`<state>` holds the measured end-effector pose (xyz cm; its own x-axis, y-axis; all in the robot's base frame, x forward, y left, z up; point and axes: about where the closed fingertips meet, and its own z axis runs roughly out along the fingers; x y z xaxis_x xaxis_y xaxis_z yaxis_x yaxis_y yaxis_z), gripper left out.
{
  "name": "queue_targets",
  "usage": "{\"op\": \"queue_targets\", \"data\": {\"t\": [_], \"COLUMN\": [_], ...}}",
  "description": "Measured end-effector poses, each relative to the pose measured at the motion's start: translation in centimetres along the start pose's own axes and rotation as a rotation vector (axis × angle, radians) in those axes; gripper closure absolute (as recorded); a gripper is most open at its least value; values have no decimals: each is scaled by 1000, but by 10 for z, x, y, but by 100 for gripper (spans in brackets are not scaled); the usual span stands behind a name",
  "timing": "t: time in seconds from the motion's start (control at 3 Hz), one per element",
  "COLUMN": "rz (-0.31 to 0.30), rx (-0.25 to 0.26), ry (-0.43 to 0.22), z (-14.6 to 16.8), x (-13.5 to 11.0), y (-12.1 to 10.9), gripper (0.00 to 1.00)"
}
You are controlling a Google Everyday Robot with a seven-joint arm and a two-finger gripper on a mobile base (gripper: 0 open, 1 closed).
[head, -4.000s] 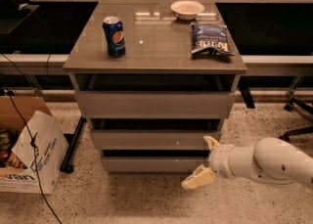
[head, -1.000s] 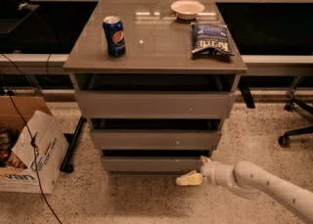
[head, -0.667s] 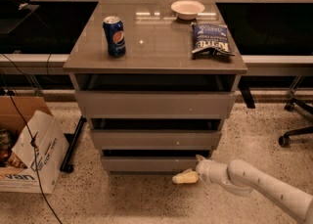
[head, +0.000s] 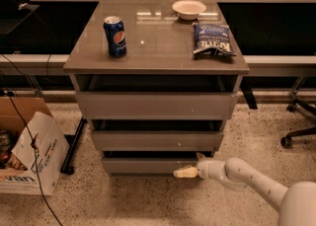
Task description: Open bottom drawer
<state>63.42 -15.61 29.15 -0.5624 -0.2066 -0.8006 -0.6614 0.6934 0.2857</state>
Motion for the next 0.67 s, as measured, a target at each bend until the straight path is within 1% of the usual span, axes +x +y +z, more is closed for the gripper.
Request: {"op": "queue_targets", "data": {"t": [0.33, 0.67], "rz": [34, 58], "rx": [9, 11], "ry": [-13, -5], "z": [19, 31], "x": [8, 15], "y": [-32, -50], "gripper": [0, 0]}}
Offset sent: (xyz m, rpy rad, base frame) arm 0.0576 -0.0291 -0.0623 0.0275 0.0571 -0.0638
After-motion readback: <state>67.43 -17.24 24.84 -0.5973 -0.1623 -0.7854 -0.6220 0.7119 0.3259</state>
